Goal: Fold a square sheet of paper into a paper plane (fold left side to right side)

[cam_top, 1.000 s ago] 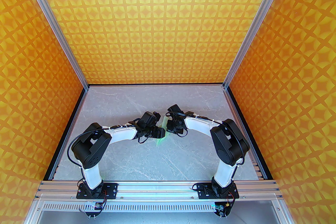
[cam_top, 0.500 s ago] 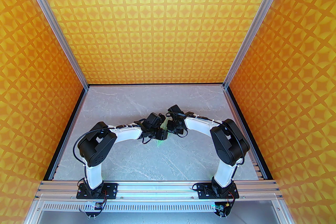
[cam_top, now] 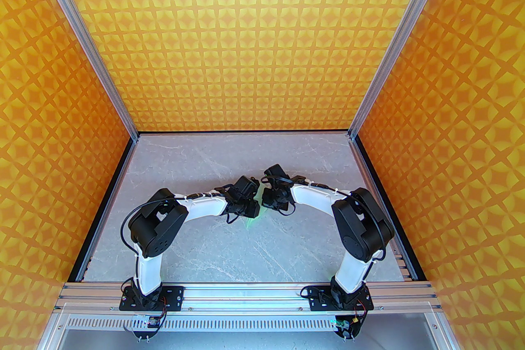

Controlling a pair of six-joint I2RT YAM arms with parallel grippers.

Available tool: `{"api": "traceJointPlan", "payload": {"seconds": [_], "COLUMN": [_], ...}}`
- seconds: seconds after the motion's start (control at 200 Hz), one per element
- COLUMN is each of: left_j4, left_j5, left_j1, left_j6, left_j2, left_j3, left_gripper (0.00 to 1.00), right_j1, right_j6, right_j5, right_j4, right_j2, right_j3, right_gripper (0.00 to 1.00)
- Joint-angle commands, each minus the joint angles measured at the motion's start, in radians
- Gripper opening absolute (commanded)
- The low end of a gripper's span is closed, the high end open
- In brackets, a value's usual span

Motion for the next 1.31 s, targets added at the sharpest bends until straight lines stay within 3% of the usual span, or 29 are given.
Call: {"api": "traceJointPlan", "payload": {"seconds": [0.0, 0.115, 0.18, 0.38, 0.52, 0.61, 0.65, 0.665, 0.955, 1.3], "left_j4": [-0.051, -0.059, -0.067, -0.143, -0.226, -0.257, -0.269, -0.272, -0.285, -0.287], "left_j5": [-0.033, -0.045, -0.056, -0.147, -0.200, -0.224, -0.233, -0.235, -0.254, -0.249], "left_j1": [-0.011, -0.015, -0.015, -0.003, 0.063, 0.126, 0.172, 0.187, 0.350, 0.371], "left_j6": [0.019, 0.016, 0.010, 0.009, 0.035, 0.062, 0.068, 0.071, 0.144, 0.119], "left_j2": [0.018, 0.005, -0.013, -0.101, -0.170, -0.190, -0.189, -0.187, -0.088, -0.030], "left_j3": [0.022, 0.023, 0.020, 0.011, -0.006, -0.026, -0.031, -0.033, 0.019, 0.022], "left_gripper": [0.13, 0.06, 0.00, 0.00, 0.00, 0.00, 0.00, 0.00, 0.00, 0.00], "right_j1": [-0.007, -0.016, -0.025, -0.077, -0.091, -0.094, -0.094, -0.093, -0.094, -0.096], "right_j6": [0.011, 0.014, 0.012, 0.003, -0.009, -0.011, -0.011, -0.012, -0.016, -0.019], "right_j5": [-0.004, 0.004, 0.013, 0.034, 0.025, 0.013, 0.007, 0.007, 0.008, 0.022], "right_j4": [0.014, 0.019, 0.020, 0.026, 0.040, 0.057, 0.067, 0.070, 0.076, 0.073], "right_j2": [-0.040, -0.075, -0.110, -0.233, -0.277, -0.294, -0.302, -0.302, -0.342, -0.347], "right_j3": [-0.019, -0.031, -0.039, -0.075, -0.100, -0.119, -0.127, -0.130, -0.168, -0.183], "right_gripper": [0.16, 0.23, 0.34, 0.48, 0.58, 0.76, 0.95, 0.98, 0.99, 0.99]}}
